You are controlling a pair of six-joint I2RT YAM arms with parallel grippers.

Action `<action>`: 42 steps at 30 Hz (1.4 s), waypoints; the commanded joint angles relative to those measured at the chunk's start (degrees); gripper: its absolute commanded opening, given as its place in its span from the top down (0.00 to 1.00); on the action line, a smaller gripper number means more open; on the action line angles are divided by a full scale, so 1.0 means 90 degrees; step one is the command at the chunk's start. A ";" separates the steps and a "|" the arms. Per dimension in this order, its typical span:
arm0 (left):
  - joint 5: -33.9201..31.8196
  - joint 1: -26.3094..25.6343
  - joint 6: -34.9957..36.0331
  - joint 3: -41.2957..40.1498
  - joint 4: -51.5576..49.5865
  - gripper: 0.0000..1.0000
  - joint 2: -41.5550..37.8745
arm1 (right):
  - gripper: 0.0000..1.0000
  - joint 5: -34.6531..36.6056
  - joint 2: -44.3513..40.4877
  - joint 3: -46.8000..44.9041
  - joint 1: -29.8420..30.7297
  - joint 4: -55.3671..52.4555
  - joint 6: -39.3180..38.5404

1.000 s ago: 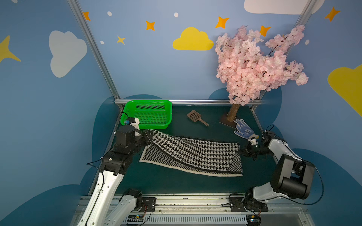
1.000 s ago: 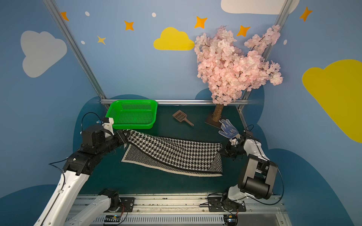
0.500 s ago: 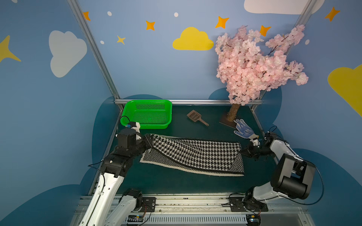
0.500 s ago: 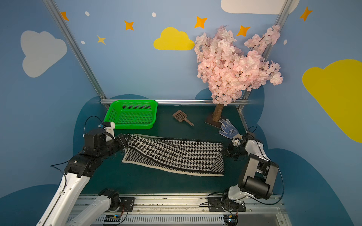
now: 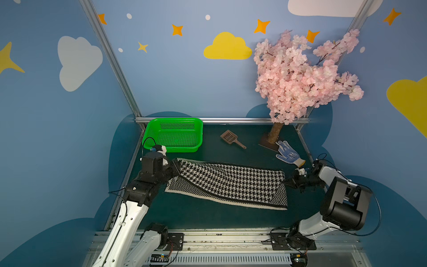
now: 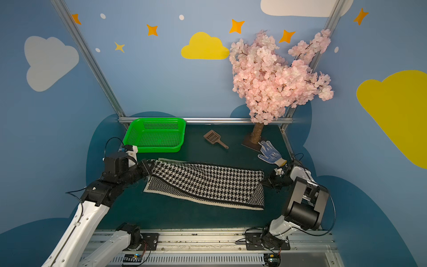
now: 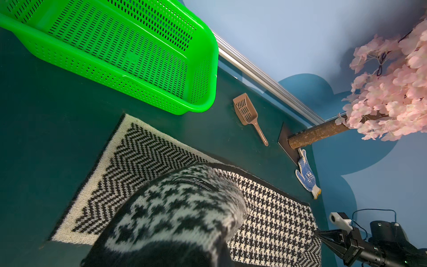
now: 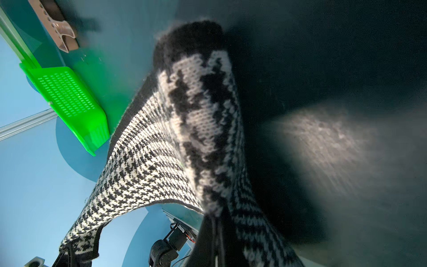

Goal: Roll up the scarf and place it into the basket
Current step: Flatten out the scarf at the center of the board.

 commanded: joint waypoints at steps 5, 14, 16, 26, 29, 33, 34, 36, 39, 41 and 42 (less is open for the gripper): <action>0.0220 0.0036 0.0402 0.0312 0.0920 0.83 0.1358 | 1.00 -0.0059 -0.0057 -0.0108 -0.0037 0.0096 -0.0012; 0.0115 0.0026 0.0827 0.2224 0.0869 0.97 0.2649 | 1.00 -0.0141 -0.0150 -0.0147 -0.0015 0.0084 -0.0022; 0.0030 0.0055 0.0875 0.1820 0.0891 0.97 0.2522 | 1.00 -0.0167 -0.0161 -0.0157 -0.0005 0.0084 -0.0023; -0.0551 0.0420 0.0402 -0.1209 0.1647 0.97 0.1186 | 1.00 -0.0229 -0.0106 -0.0118 0.0041 0.0101 -0.0041; -0.0254 0.0735 0.0112 -0.1328 0.1469 0.97 0.1282 | 1.00 -0.0265 -0.0082 -0.0117 0.0047 0.0111 -0.0051; -0.0704 0.0787 -0.0067 -0.1213 0.0996 0.93 0.1557 | 1.00 -0.0312 -0.0062 -0.0108 0.0065 0.0123 -0.0056; -0.0732 0.0819 -0.0053 -0.1165 0.0914 0.88 0.1657 | 1.00 -0.0335 -0.0058 -0.0108 0.0067 0.0123 -0.0058; -0.0739 0.0889 -0.0079 -0.1082 0.0785 0.74 0.1844 | 1.00 -0.0360 -0.0053 -0.0098 0.0075 0.0128 -0.0065; -0.0656 0.0925 -0.0158 -0.0919 0.0496 0.35 0.2086 | 1.00 -0.0429 -0.0053 -0.0099 0.0085 0.0133 -0.0064; -0.0768 0.0943 -0.0237 -0.0764 0.0129 0.18 0.2146 | 1.00 -0.0434 -0.0067 -0.0098 0.0085 0.0151 -0.0066; -0.0960 0.0959 -0.0329 -0.0701 -0.0082 0.07 0.2121 | 1.00 -0.0430 -0.0053 -0.0089 0.0078 0.0161 -0.0053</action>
